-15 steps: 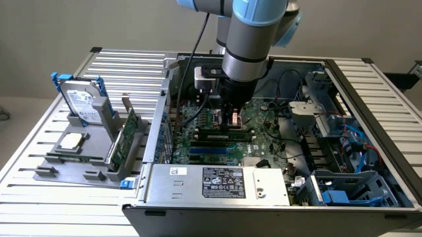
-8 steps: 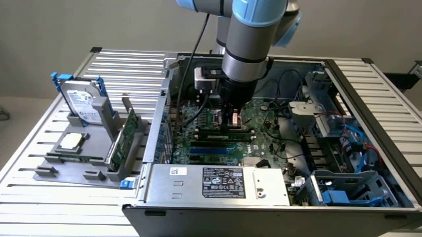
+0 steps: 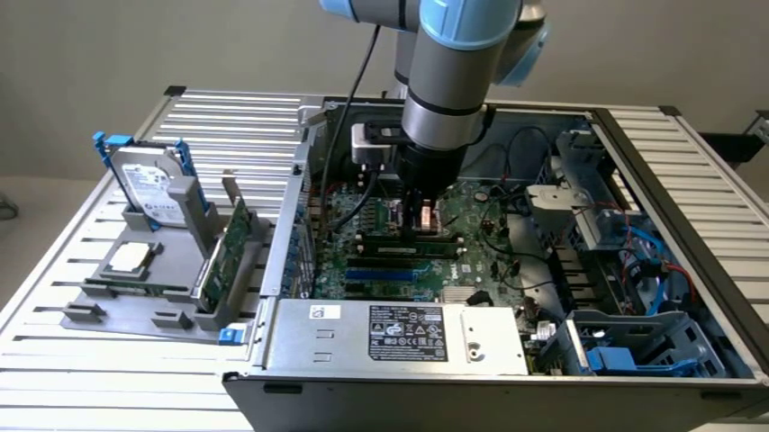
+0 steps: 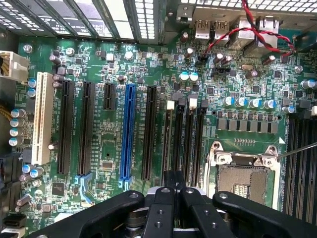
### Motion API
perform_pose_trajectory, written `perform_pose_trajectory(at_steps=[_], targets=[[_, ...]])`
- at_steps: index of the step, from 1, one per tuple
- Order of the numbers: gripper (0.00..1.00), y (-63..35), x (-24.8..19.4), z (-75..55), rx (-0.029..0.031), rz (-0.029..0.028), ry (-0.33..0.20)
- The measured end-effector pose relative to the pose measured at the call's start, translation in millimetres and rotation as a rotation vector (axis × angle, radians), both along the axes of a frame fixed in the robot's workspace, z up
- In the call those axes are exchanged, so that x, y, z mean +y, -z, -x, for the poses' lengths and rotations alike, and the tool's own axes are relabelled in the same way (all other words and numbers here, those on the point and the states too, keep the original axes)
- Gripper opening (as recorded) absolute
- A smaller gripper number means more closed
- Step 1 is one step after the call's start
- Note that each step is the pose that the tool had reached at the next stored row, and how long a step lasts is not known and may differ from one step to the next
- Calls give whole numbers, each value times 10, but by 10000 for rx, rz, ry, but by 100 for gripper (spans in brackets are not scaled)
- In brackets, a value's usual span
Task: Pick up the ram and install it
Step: 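Press down the ram until it locks into place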
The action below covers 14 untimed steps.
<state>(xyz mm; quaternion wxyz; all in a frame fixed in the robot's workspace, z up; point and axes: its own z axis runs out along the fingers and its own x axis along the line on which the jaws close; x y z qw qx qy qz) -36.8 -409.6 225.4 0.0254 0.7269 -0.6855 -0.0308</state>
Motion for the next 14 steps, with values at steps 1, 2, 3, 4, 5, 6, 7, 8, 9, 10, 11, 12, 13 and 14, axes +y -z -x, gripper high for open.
perform_pose_trajectory(at_steps=[1,2,3,4,5,6,7,8,9,10,11,12,13,14], targets=[[11,-2,0,0,-1,-1,0],[11,-8,0,0,-3,-7,1],[11,-20,1,0,-3,-12,2],[11,-48,1,0,-1,-5,1],[11,-82,0,0,-1,-1,1],[11,-116,0,0,-1,-2,1],[11,-147,0,-1,-1,-1,0],[11,-172,0,-2,0,0,0],[11,-183,0,-3,0,0,-1],[11,-186,0,-3,-1,-1,-1],[11,-186,0,-2,-1,-2,0],[11,-186,1,4,-2,-3,0],[11,-186,1,7,-2,-2,-1],[11,-186,1,11,-1,-1,0]])
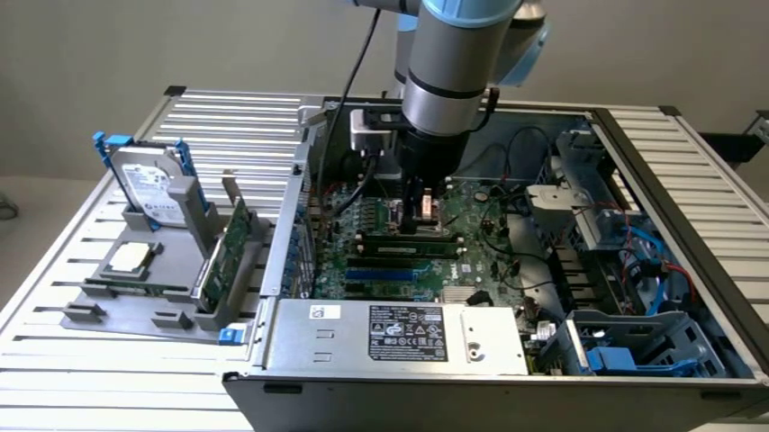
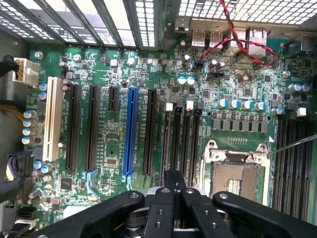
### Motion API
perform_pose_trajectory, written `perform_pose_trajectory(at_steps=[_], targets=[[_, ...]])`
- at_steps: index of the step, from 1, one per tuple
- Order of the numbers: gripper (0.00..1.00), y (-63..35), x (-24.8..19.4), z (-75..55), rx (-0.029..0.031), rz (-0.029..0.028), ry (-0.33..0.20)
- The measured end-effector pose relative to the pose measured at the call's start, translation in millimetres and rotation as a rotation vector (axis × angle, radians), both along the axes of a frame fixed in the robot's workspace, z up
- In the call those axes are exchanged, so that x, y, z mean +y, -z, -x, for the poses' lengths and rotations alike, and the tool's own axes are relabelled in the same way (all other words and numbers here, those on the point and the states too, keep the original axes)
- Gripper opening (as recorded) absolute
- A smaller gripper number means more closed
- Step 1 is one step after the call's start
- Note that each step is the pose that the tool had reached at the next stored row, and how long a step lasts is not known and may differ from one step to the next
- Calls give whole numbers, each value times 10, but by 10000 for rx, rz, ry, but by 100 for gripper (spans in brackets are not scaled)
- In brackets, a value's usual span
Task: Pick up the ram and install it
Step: 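Press down the ram until it locks into place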
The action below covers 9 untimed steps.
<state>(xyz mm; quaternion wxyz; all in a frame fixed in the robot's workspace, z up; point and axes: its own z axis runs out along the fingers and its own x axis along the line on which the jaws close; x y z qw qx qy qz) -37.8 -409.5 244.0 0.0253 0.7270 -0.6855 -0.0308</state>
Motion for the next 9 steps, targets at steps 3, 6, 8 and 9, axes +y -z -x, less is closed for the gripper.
perform_pose_trajectory(at_steps=[3,6,8,9], targets=[[11,4,-1,8,-1,1,0],[11,6,-1,-1,-2,2,-2],[11,6,-1,-31,-2,1,-2],[11,5,-1,-47,-1,1,-3]])
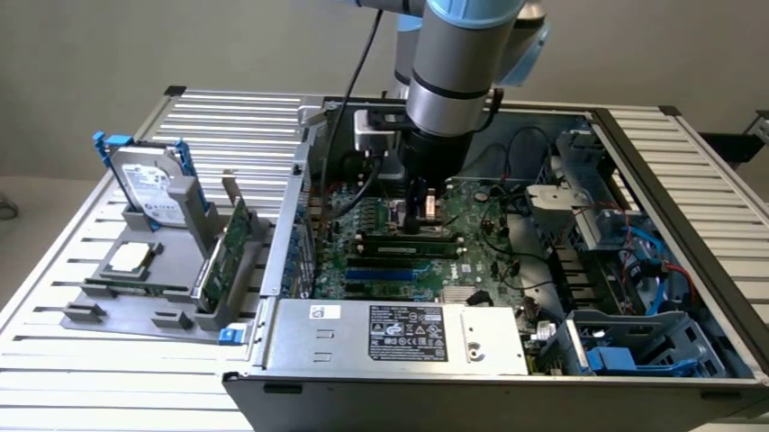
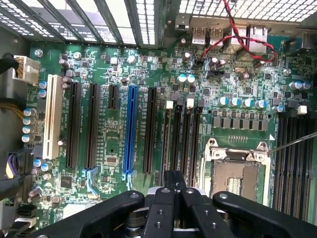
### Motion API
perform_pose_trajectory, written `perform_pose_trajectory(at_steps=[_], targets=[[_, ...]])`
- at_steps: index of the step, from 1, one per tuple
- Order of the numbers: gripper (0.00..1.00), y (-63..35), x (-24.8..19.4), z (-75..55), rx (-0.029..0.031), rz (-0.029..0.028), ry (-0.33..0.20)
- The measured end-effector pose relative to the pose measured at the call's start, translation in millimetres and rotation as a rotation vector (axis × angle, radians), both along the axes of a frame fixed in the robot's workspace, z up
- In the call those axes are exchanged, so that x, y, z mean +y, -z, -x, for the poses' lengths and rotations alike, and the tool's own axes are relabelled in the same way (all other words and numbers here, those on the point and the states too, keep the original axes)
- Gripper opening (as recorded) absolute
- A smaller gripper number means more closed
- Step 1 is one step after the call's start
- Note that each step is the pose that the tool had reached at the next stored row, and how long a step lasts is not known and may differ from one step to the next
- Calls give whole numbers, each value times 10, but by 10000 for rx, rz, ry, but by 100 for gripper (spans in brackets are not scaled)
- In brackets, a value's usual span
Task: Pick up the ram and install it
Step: 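Press down the ram until it locks into place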
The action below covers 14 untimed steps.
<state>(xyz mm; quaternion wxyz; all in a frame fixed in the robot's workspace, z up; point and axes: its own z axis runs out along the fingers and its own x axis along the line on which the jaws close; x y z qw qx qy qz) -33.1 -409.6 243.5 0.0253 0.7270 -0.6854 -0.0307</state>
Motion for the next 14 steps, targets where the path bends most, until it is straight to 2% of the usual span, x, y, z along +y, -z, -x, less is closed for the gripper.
perform_pose_trajectory(at_steps=[5,11,14], targets=[[11,-12,-10,-23,0,0,0],[11,-38,-52,-39,0,1,0],[11,-38,-54,-39,0,0,1]])
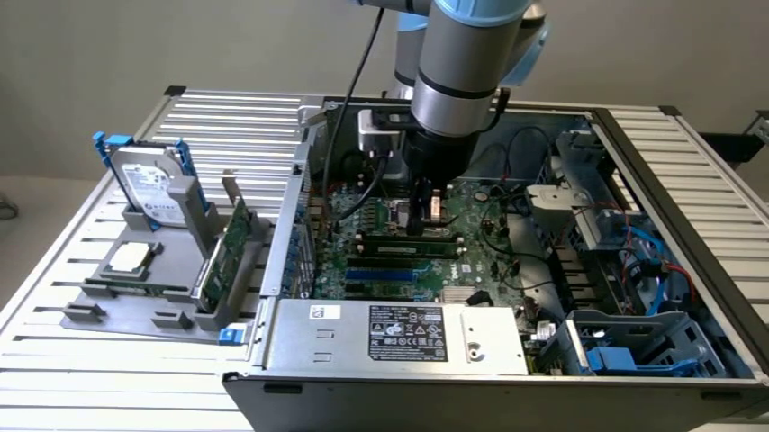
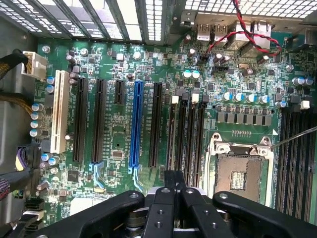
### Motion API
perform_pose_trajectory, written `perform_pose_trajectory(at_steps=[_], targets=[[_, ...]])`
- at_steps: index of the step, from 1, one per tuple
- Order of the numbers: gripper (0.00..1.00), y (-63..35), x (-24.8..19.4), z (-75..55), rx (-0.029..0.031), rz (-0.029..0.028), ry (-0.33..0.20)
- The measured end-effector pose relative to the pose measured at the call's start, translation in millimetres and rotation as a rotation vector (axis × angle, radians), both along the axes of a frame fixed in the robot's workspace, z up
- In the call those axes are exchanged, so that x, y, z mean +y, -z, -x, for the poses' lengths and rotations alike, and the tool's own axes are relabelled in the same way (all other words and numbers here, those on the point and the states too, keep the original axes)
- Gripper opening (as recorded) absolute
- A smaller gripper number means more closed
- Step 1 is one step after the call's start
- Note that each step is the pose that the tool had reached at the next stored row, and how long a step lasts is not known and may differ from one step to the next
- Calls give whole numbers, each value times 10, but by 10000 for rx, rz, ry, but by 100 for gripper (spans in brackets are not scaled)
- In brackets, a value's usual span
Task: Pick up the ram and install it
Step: 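Press down the ram until it locks into place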
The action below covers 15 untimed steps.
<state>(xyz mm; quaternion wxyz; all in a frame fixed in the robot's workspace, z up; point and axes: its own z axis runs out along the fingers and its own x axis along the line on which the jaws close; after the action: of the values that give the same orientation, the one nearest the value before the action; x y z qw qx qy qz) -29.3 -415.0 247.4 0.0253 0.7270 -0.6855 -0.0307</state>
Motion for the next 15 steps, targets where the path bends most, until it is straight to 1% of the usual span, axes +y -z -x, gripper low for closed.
perform_pose_trajectory(at_steps=[12,15], targets=[[11,-1,-5,0,0,1,-1],[11,-3,-31,0,-1,0,19]])
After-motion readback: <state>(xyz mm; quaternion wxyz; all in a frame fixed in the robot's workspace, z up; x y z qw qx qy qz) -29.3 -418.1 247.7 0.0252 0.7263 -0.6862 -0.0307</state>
